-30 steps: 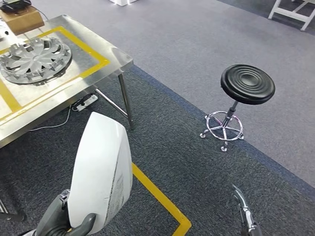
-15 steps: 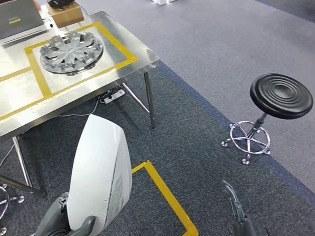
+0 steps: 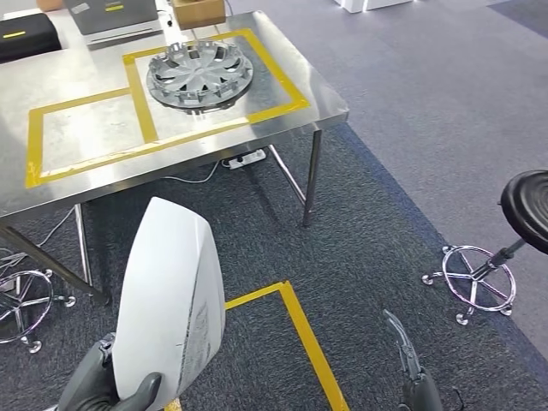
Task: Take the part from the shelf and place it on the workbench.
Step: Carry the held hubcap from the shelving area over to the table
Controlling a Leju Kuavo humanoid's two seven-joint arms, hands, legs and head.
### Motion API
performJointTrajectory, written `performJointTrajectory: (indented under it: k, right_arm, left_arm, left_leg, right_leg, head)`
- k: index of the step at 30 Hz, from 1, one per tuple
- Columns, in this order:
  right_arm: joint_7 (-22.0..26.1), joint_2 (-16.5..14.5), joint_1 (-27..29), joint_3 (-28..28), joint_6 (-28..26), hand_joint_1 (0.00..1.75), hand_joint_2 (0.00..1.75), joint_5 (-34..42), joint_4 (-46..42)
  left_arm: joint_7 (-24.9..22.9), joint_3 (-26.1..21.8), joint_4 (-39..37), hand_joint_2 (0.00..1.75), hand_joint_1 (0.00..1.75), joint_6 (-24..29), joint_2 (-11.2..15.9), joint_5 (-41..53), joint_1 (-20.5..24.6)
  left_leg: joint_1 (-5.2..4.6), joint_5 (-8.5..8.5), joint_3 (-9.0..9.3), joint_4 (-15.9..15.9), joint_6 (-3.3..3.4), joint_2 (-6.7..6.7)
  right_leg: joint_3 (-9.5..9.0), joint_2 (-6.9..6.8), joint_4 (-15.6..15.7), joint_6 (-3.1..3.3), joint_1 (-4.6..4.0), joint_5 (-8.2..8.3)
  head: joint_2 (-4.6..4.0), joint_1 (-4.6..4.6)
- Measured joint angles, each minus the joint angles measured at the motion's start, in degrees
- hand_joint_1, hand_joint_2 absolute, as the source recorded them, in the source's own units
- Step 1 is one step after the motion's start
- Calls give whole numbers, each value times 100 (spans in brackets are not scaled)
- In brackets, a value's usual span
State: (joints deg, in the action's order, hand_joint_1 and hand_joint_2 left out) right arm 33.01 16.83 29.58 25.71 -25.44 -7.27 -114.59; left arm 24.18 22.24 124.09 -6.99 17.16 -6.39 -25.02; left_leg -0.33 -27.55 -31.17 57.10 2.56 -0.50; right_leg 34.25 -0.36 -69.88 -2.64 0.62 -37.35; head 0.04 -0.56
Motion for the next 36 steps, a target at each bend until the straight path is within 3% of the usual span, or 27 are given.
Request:
performJointTrajectory:
  k: [1, 2, 3, 5, 7, 8, 12, 16, 18, 22, 23, 32, 36]
  right_arm:
    - [3, -5, 6, -21, 12, 0, 0, 4, 20]
    - [8, -12, 9, -37, 27, 0, 0, 3, 37]
    - [10, -19, 14, -51, 48, 0, 0, 2, 49]
    - [11, -36, 34, -80, 110, 0, 0, -4, 63]
    - [20, -62, 52, -119, 197, 0, 0, 18, 74]
    - [26, -78, 56, -136, 233, 0, 0, 38, 79]
    - [62, -123, 64, -180, 320, 0, 0, 113, 82]
    - [131, -169, 76, -205, 396, 0, 0, 133, 83]
    - [142, -193, 80, -218, 417, 0, 0, 108, 86]
    - [120, -232, 74, -240, 466, 0, 0, 98, 89]
    - [88, -238, 73, -243, 475, 0, 0, 111, 88]
    - [-95, -108, 128, -202, 170, 0, 0, 302, 8]
    - [-11, 142, 172, -57, -221, 0, 0, 388, -42]
  left_arm:
    - [0, -2, -1, 175, 175, -7, -1, -2, 1]
    - [0, -3, -2, 175, 175, -14, -2, -4, 2]
    - [-1, -3, -3, 175, 175, -19, -4, -6, 4]
    - [-1, -6, -3, 175, 175, -30, -5, -11, 7]
    - [-1, -19, -3, 175, 175, -40, -5, -24, 1]
    - [-1, -25, -3, 175, 175, -45, -8, -28, -5]
    - [-1, -45, -3, 175, 175, -55, -14, -35, -10]
    - [8, -58, -3, 175, 175, -33, -19, -48, -14]
    - [28, -75, -2, 175, 175, -10, -20, -77, -33]
    - [68, -157, -1, 175, 175, -103, -23, -316, -48]
    - [72, -182, -1, 175, 175, -167, -28, -405, -44]
    - [58, -307, -1, 175, 175, -510, -67, -680, -5]
    - [-11, -423, -1, 175, 175, -619, -151, -749, 36]
  left_leg:
    - [0, -2, 0, 2, 2, -75]
    - [1, -5, 7, 4, 1, -152]
    - [6, -10, 19, 9, -5, -233]
    - [14, -38, 42, 33, -41, -375]
    - [9, -69, 21, 81, -93, -486]
    - [1, -83, 4, 100, -85, -515]
    - [-6, -81, -2, 104, 68, -540]
    - [-1, -55, 10, 71, 69, -534]
    - [6, -58, 12, 63, 48, -533]
    - [34, -71, 16, 41, -155, -533]
    - [37, -72, 16, 38, -179, -533]
    - [28, -74, 14, 39, -185, -533]
    - [10, -76, 12, 47, -182, -529]
  right_leg:
    - [173, 20, -270, -8, 3, -51]
    - [252, 26, -333, -13, 4, 21]
    - [213, 42, -155, -16, 8, 212]
    - [-78, 164, 589, -23, 30, 651]
    - [-281, 294, 1100, 5, 45, 804]
    - [-295, 316, 1154, 25, 47, 771]
    - [-344, 312, 1182, 78, 38, 785]
    - [-350, 325, 1179, 119, 22, 790]
    - [-351, 324, 1177, 139, 12, 780]
    - [-350, 321, 1172, 157, -4, 770]
    - [-351, 321, 1172, 158, -4, 769]
    - [-353, 320, 1174, 157, 7, 769]
    - [-363, 323, 1194, 143, 27, 777]
  head:
    - [0, 1]
    - [0, 1]
    - [0, 1]
    - [0, 2]
    - [0, 14]
    - [0, 16]
    - [0, 3]
    - [0, 3]
    - [0, 4]
    - [0, 5]
    - [0, 6]
    - [0, 7]
    - [0, 8]
